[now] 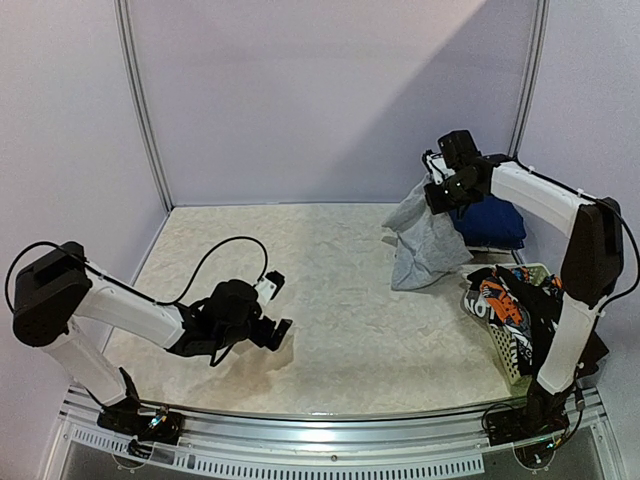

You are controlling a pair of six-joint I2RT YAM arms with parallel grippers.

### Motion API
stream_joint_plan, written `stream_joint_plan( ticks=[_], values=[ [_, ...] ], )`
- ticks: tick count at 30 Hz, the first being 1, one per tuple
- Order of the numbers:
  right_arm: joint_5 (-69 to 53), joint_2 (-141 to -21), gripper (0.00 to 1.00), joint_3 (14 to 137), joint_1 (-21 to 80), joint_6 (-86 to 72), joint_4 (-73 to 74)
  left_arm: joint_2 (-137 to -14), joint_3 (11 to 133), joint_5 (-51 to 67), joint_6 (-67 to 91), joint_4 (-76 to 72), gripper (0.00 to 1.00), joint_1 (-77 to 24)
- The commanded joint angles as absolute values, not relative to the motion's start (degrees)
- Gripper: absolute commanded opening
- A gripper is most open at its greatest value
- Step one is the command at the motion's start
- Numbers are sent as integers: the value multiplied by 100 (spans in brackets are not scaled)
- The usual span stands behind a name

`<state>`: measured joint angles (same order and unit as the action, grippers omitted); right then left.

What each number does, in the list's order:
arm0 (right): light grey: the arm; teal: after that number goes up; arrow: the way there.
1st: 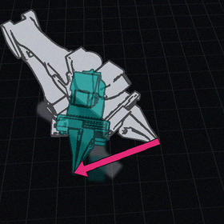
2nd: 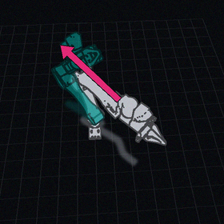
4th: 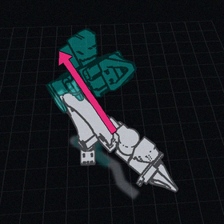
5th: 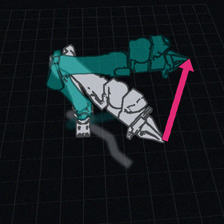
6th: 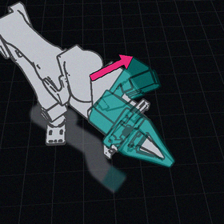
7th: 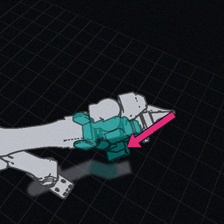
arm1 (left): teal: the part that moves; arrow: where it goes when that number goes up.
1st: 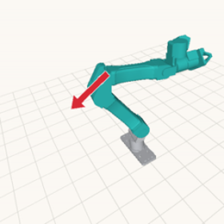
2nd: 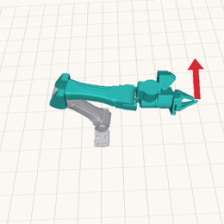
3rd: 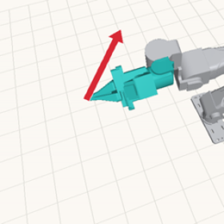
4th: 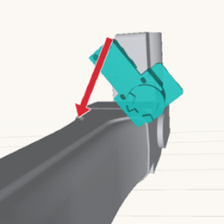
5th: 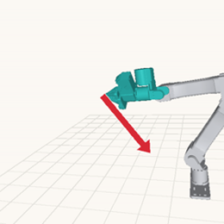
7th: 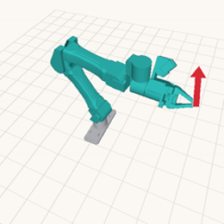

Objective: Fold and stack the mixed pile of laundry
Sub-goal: Move the square-folded tank top to the corner of the board.

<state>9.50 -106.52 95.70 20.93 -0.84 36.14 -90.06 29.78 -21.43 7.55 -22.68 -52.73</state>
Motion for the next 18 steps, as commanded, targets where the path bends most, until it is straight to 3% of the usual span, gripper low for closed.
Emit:
stream_joint_plan(
  ticks=[1, 18],
  values=[
    [1339, -10380, 0, 10006, 2038, 195, 3813, -9088, 2852, -2102, 809, -2504, 99, -5181],
    [1718, -10198, 0, 11022, 1730, 592, 4218, -9194, 2848, -1983, 809, -2608, 100, -5159]
  ],
)
